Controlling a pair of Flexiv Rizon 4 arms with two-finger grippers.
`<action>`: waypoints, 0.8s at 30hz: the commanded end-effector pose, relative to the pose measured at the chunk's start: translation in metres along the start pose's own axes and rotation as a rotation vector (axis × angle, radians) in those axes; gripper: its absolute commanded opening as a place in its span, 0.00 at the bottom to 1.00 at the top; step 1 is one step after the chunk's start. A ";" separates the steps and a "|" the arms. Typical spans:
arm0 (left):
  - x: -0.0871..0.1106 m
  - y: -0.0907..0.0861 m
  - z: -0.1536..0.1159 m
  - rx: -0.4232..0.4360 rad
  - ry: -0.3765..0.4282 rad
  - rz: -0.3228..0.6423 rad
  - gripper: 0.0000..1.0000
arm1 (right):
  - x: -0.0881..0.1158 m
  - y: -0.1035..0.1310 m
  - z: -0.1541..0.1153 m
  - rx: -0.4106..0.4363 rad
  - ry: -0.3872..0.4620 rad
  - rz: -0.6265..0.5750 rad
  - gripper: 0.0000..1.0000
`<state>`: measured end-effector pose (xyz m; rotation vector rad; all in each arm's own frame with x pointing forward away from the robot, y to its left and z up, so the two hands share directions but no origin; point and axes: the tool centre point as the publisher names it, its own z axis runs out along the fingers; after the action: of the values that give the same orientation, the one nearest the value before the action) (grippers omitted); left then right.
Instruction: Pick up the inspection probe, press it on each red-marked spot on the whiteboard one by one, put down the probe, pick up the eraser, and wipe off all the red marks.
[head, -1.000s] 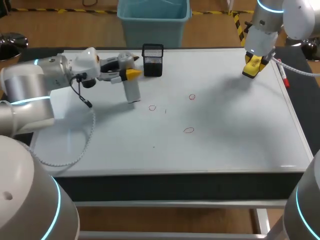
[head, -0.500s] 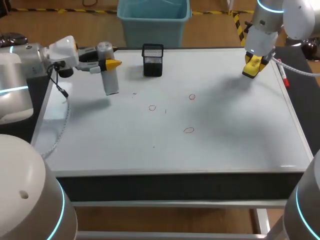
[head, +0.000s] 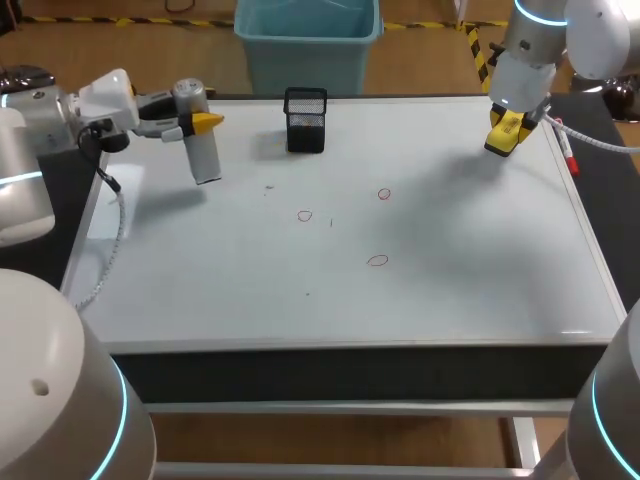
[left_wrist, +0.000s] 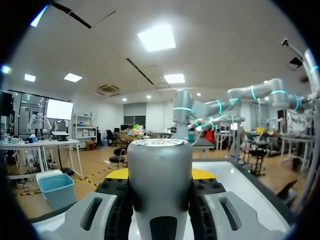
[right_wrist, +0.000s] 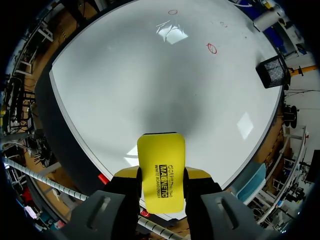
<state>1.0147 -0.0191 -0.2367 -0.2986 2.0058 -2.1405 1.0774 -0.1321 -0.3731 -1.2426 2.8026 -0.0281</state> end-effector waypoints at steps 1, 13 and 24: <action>-0.006 0.000 -0.002 0.003 0.007 -0.012 0.00 | 0.000 0.000 -0.001 0.002 0.003 -0.002 0.00; -0.008 -0.001 -0.004 -0.001 0.003 -0.014 0.00 | 0.000 0.000 -0.001 0.002 0.003 -0.002 0.00; -0.008 -0.001 -0.004 -0.001 0.003 -0.014 0.00 | -0.014 0.122 -0.034 0.012 -0.056 -0.311 0.00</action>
<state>1.0202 -0.0137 -0.2370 -0.3137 2.0105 -2.1475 1.0420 -0.0565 -0.3581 -1.5740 2.6156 0.0313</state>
